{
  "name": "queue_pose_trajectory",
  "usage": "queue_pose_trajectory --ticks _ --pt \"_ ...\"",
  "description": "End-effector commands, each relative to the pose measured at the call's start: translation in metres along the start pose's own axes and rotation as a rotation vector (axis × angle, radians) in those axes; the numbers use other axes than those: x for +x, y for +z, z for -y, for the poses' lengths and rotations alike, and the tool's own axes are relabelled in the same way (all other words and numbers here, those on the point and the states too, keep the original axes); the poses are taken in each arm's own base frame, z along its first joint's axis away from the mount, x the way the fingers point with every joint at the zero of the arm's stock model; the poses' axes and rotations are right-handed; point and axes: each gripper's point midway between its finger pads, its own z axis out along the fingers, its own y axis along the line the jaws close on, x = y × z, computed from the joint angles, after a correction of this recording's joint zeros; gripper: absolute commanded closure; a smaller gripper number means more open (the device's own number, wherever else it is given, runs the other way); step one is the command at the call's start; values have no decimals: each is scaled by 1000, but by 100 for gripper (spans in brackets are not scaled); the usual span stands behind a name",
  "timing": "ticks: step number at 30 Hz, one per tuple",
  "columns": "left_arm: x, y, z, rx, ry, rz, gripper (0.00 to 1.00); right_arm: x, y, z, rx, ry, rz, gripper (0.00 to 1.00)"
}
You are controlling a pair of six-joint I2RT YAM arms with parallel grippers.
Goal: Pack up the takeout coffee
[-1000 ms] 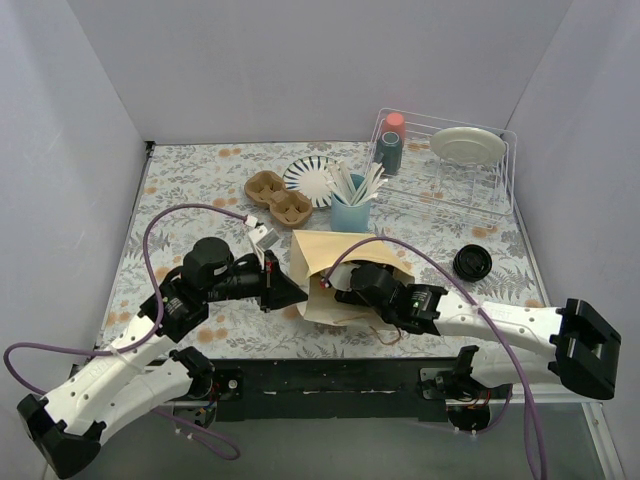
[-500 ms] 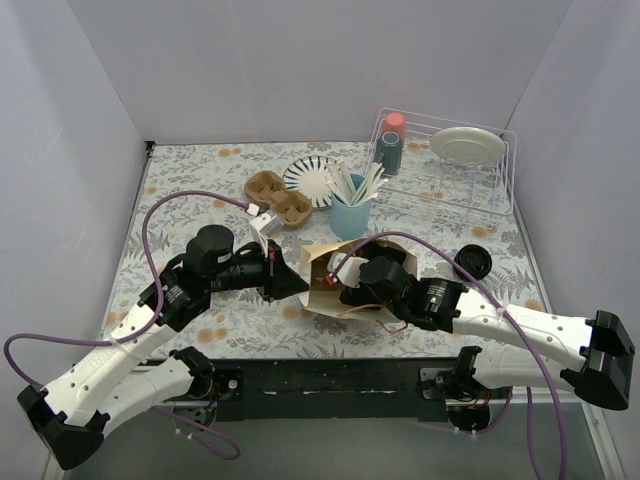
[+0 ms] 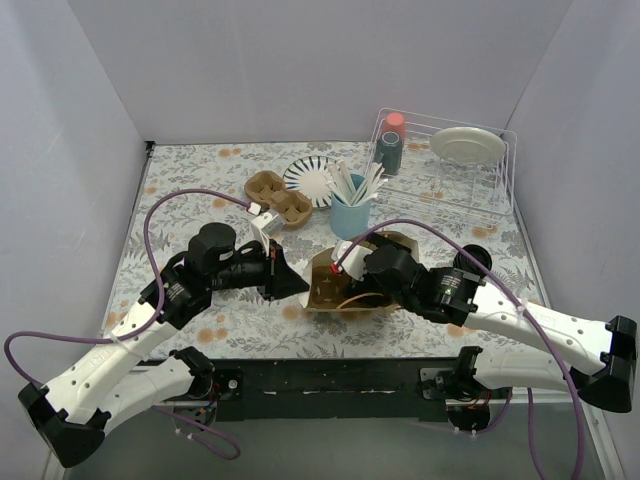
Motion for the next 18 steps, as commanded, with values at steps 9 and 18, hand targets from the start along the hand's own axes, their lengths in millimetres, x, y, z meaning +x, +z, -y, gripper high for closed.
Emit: queue_pose_trajectory --ticks 9,18 --pt "-9 -7 10 7 13 9 82 -23 -31 18 10 146 37 8" --pt "-19 -8 5 -42 20 29 67 -47 -49 38 41 223 76 8"
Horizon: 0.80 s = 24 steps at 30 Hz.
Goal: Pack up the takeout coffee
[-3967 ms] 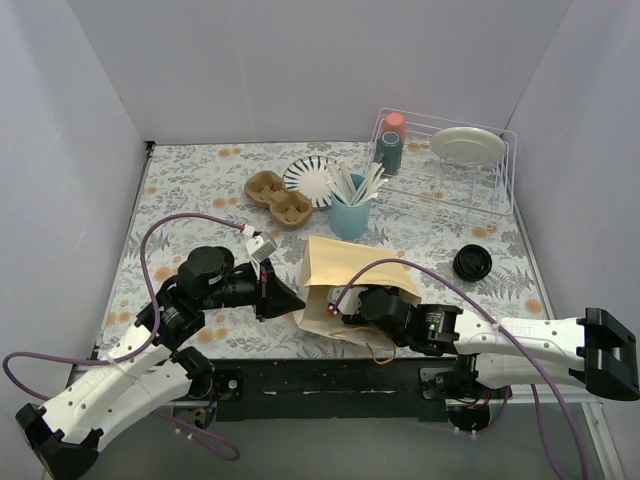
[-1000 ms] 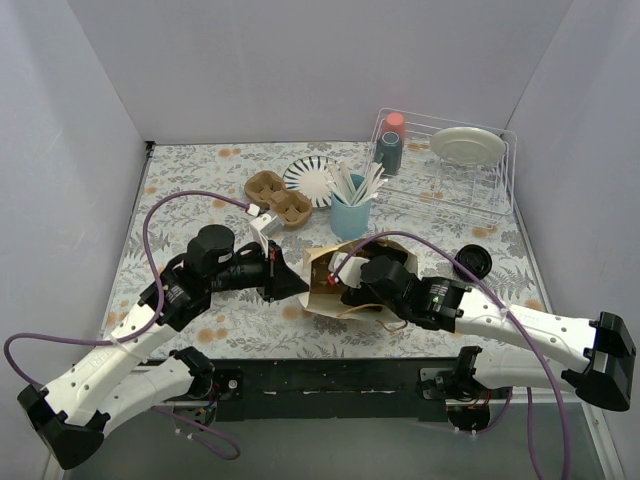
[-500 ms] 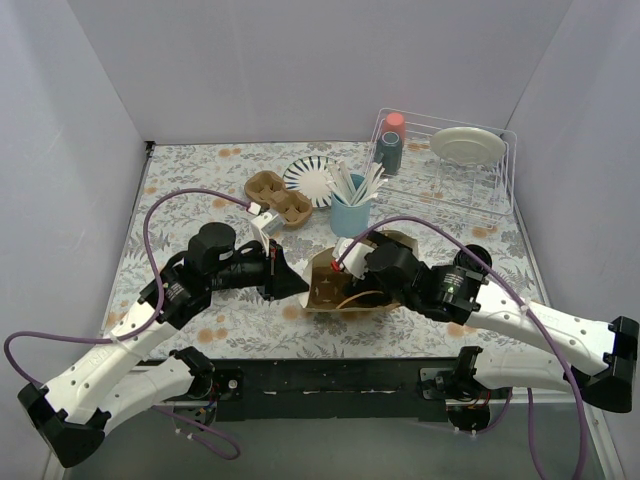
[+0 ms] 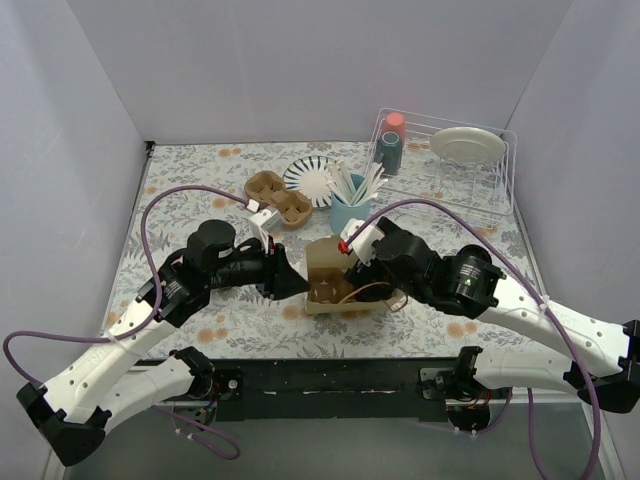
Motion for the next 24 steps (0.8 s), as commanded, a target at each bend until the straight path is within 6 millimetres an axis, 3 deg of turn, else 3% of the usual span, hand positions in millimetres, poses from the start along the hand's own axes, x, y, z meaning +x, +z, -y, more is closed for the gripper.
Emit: queue_pose_trajectory --ticks 1,11,16,24 --pt "-17 -4 3 -29 29 42 62 -26 -15 15 33 76 57 8" --pt "-27 0 -10 -103 29 58 43 -50 -30 33 83 146 101 4" --pt "-44 -4 -7 -125 64 112 31 -58 -39 39 90 184 115 1" --pt "-59 -10 1 -118 84 155 22 -72 -57 53 118 261 160 1"
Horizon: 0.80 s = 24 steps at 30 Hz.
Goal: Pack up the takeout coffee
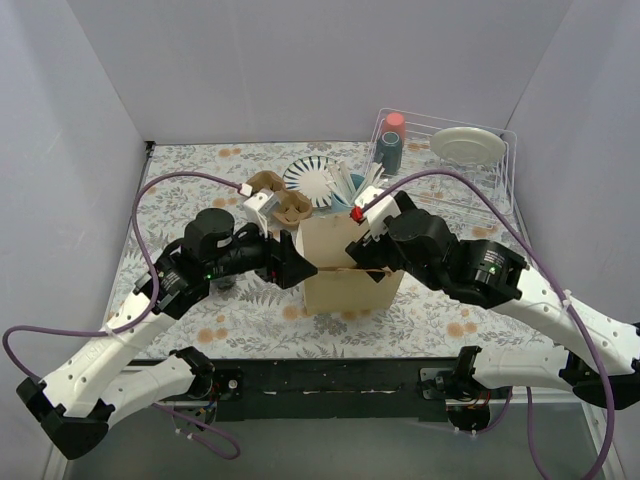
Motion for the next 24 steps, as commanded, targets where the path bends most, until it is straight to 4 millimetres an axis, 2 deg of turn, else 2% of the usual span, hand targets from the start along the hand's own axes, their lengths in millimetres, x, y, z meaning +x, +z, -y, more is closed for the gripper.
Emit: queue_pose_trajectory --ticks 1,4,8,10,11,13,14,15,16,17,18,19,21,22,23,24 --pt "-29 -12 13 4 46 85 21 -27 -20 18 42 98 74 1" --pt "-43 -16 17 -3 57 121 20 -35 -29 25 59 134 108 2" --pt "-59 -18 20 -17 69 155 20 -37 -38 37 109 177 119 1" --pt "-64 -16 14 -50 79 162 20 -42 -45 43 125 233 140 2" --pt "-73 -17 8 -97 79 192 20 -45 -49 47 135 258 155 1" --pt "-76 -9 -8 -183 63 177 21 -56 -56 48 115 300 196 1" --pt "-81 -7 -19 -243 59 189 21 -60 -58 44 91 325 205 1" --pt "-90 -6 -22 -273 44 204 21 -63 -61 44 83 348 209 1" --pt "-92 4 -33 -322 26 195 21 -65 -66 46 78 360 203 1" --pt "-98 9 -38 -347 23 202 21 -66 -65 42 57 374 189 2" --pt "-113 10 -38 -362 26 240 22 -66 -66 39 44 380 177 2" --pt "-116 24 -47 -389 21 226 22 -62 -67 36 27 377 151 1" --pt "-128 35 -57 -421 19 231 24 -67 -73 26 -47 393 151 2" --pt "-146 37 -55 -420 14 256 25 -65 -76 24 -60 404 147 2" --pt "-146 52 -74 -456 0 229 27 -64 -77 22 -73 415 142 2" --pt "-151 58 -81 -469 -11 225 28 -63 -79 20 -85 432 140 1"
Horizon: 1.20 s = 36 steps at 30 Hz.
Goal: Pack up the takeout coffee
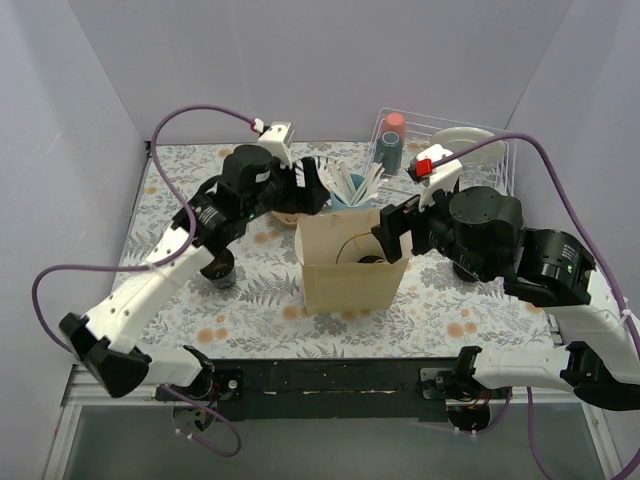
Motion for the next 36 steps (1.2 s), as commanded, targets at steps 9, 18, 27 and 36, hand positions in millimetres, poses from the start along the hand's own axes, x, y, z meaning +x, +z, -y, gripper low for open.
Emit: queue_pose_trajectory --ticks 9,18,27,36 --pt "-46 105 -72 -106 -125 20 49 15 -39 4 -82 144 14 1" --pt "-25 139 -62 44 -145 -7 52 22 -56 18 -60 145 25 1" --pt "1 170 -77 29 -137 -61 64 18 -60 23 -48 142 38 1" --pt "15 181 -89 0 -110 -92 65 20 -58 25 -32 150 35 1"
